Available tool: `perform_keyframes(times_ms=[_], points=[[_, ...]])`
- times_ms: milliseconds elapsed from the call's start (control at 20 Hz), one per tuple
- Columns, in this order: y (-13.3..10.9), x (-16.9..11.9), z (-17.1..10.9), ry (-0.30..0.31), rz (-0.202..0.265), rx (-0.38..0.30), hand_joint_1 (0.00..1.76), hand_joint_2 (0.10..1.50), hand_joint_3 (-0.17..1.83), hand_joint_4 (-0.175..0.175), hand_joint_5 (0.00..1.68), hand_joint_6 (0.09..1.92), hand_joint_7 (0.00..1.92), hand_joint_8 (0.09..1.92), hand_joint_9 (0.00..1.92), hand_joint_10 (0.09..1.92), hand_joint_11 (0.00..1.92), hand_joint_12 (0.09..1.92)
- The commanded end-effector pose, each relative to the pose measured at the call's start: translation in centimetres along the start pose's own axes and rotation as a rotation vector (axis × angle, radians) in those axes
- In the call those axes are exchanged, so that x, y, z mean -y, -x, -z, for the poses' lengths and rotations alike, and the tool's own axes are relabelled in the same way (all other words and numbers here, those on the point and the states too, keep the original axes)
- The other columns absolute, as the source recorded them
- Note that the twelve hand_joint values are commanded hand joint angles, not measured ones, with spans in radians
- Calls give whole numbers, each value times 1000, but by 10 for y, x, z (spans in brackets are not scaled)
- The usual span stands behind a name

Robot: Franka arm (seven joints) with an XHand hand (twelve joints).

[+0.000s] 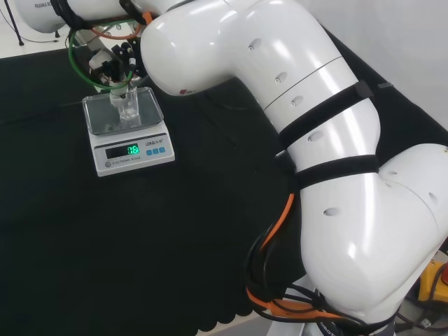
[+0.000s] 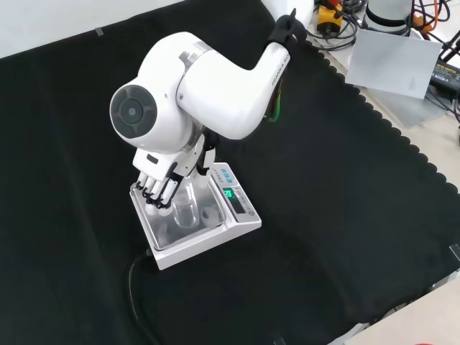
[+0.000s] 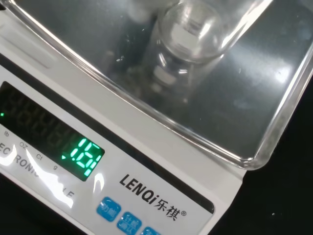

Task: Put the beaker on the electronic balance.

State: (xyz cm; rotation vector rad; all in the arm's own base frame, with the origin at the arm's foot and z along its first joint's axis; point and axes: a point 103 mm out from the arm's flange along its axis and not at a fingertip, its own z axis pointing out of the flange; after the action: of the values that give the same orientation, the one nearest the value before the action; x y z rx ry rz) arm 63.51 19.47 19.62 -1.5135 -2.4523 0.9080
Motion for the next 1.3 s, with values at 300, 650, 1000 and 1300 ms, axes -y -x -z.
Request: perform_keyframes(times_ms=[300,650,1000,1300], points=[[11,21,20,-49,0,-52,796,841,-173,-20,0,87,0,87,0,398,1,1396],[29,79,67,26,-27,-62,721,867,-167,-46,224,87,136,304,132,813,35,1475],[34,144,91,194,-36,-74,889,1092,-175,-107,707,886,754,909,900,910,632,1340],[23,202,88,295,-34,-54,1086,1195,-143,-52,943,1073,1104,956,1194,978,1056,1189]])
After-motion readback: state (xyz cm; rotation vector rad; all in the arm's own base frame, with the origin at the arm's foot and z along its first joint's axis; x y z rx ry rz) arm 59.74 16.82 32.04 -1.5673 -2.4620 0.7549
